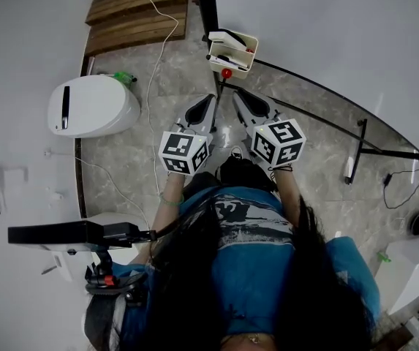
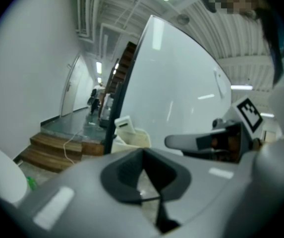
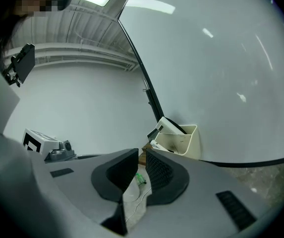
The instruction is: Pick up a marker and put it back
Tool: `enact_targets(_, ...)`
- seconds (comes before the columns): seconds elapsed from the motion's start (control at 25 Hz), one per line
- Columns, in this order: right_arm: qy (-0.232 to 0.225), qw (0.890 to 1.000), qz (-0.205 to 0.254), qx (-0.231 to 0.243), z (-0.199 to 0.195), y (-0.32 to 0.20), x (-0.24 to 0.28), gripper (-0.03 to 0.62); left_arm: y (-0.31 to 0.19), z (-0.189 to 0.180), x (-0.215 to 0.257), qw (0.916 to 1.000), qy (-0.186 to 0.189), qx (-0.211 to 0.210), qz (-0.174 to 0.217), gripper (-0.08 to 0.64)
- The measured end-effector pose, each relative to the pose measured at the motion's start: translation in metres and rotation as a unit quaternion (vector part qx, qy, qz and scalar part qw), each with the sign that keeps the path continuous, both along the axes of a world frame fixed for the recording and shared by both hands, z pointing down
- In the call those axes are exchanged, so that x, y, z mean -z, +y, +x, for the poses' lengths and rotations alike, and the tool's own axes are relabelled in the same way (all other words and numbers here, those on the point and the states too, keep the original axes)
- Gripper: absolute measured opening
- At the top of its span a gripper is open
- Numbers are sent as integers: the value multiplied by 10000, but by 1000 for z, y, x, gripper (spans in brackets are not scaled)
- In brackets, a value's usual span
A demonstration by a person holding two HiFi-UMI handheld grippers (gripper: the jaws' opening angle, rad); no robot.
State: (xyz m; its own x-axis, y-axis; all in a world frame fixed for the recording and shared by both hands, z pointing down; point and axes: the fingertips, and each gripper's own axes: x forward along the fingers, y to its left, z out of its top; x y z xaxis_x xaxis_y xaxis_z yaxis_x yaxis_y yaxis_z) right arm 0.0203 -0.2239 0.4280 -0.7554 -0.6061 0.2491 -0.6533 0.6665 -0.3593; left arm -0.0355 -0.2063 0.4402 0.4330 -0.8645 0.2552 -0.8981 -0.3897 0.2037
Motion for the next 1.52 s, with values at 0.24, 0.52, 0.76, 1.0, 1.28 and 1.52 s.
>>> enact_targets(0.24,176,9995,96,257,-11,-34,-5,52,-24,-7,-13,9997,-102,160,-183,3)
enact_targets(0.52,849,9919,353,873,-33,-42,-2,54,-29,-14,-10,9993,-140,272,-196,3)
enact_targets(0.76,1247,9872,607,794,-29,-54,3,81,-36,3,-3,9997,-191,34,-168,3)
enact_targets(1.0,1817,9787,441,844,-71,-74,-11,152,-64,-43,0,9996,-142,-111,-201,2)
enact_targets(1.28,2550,9652,255,526,-99,-94,-35,155,-84,-81,-6,9991,-43,-323,-267,3)
enact_targets(1.52,3222,9461,283,167,-102,-109,-53,153,-98,-94,-14,9980,44,-559,-281,3)
